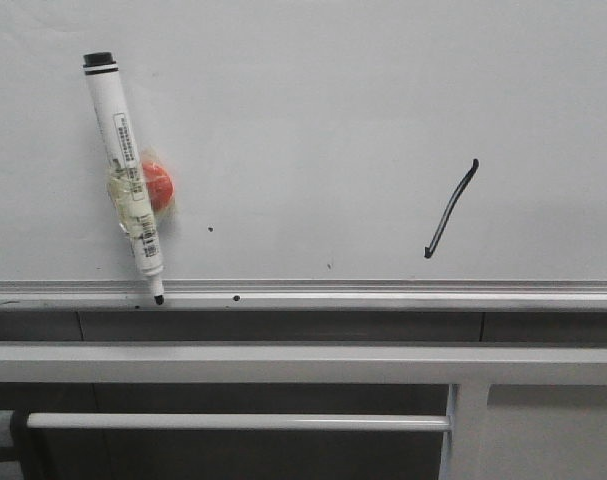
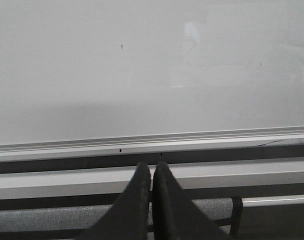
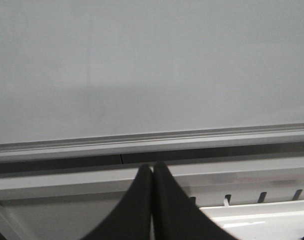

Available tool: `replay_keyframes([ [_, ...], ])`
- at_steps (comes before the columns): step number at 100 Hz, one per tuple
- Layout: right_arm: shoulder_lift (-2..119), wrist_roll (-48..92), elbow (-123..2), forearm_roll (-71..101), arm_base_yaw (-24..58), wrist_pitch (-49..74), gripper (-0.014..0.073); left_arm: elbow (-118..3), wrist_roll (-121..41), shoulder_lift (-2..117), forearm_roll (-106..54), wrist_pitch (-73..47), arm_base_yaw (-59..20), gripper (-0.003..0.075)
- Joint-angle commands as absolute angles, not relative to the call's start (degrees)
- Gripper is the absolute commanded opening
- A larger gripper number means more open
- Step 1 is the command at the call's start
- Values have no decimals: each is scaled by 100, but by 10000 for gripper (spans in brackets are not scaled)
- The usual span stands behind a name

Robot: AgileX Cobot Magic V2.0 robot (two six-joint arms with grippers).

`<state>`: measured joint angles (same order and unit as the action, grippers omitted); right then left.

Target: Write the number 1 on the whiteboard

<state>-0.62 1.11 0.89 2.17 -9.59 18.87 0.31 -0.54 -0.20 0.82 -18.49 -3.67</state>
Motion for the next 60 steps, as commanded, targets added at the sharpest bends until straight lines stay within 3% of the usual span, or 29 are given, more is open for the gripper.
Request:
replay_keyframes([
  [1, -151, 126, 234, 96, -863, 1835, -64, 67, 0, -156, 37, -1422, -352, -20],
  [60, -151, 126, 234, 86, -840, 1846, -64, 67, 0, -156, 37, -1422, -352, -20],
])
